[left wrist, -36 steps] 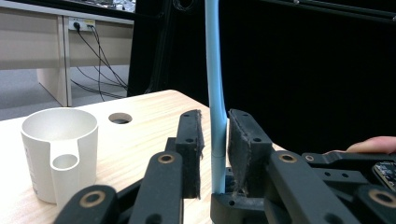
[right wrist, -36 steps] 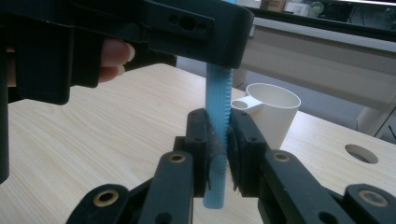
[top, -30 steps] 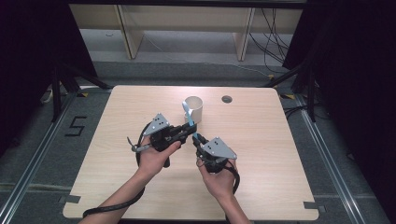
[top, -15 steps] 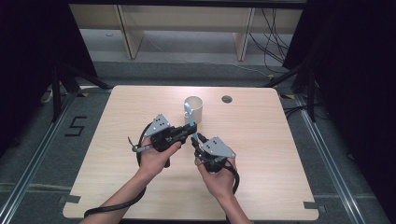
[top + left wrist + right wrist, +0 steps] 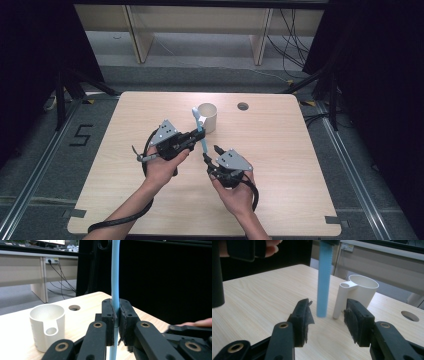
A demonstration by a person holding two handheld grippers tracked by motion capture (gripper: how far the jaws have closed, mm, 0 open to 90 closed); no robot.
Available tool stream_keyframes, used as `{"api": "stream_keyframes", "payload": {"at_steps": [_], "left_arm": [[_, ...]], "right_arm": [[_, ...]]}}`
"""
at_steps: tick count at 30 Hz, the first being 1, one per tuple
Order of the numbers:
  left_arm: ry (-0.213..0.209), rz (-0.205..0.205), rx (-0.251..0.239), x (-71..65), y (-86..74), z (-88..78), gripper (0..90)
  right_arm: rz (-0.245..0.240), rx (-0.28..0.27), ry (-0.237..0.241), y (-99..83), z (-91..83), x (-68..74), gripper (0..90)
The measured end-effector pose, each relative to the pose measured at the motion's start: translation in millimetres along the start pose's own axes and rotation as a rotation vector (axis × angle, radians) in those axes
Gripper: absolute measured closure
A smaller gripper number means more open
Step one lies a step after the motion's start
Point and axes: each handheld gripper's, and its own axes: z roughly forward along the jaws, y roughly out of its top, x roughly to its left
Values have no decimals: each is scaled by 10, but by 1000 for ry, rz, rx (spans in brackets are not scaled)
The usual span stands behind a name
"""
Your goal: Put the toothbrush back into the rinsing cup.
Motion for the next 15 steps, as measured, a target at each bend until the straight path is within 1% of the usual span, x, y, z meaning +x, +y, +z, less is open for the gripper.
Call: {"api": "stream_keyframes", "payload": {"at_steps": [1, 2, 3, 4, 5, 6, 7, 9, 11, 12, 13, 15], "left_arm": [[4, 4, -2, 11, 4, -7, 836], [8, 6, -7, 21, 7, -14, 835], [12, 4, -9, 29, 10, -23, 836], [16, 7, -12, 40, 13, -32, 836], [21, 7, -14, 49, 17, -41, 836], [24, 12, -15, 60, 21, -50, 836], [28, 12, -17, 68, 24, -59, 836], [38, 18, -17, 88, 30, -84, 836], [43, 25, -21, 110, 31, -102, 836], [46, 27, -20, 120, 30, -110, 835], [49, 30, -20, 130, 30, -118, 835], [54, 33, -18, 146, 27, -133, 836]], "right_arm": [[4, 11, 1, -7, -21, -3, 546], [7, 1, 8, -19, -23, -8, 545], [8, -1, 0, -30, -33, -15, 545], [11, 14, -9, -38, -58, -24, 545], [12, 4, 3, -54, -56, -40, 545], [-3, 16, -18, -60, -84, -65, 545], [12, 22, -16, -77, -90, -71, 546], [6, 24, -28, -108, -111, -117, 547], [22, 40, -32, -144, -135, -146, 549], [48, 49, -40, -162, -149, -147, 549], [28, 50, -35, -176, -153, -184, 549], [49, 57, -54, -210, -174, -208, 550]]}}
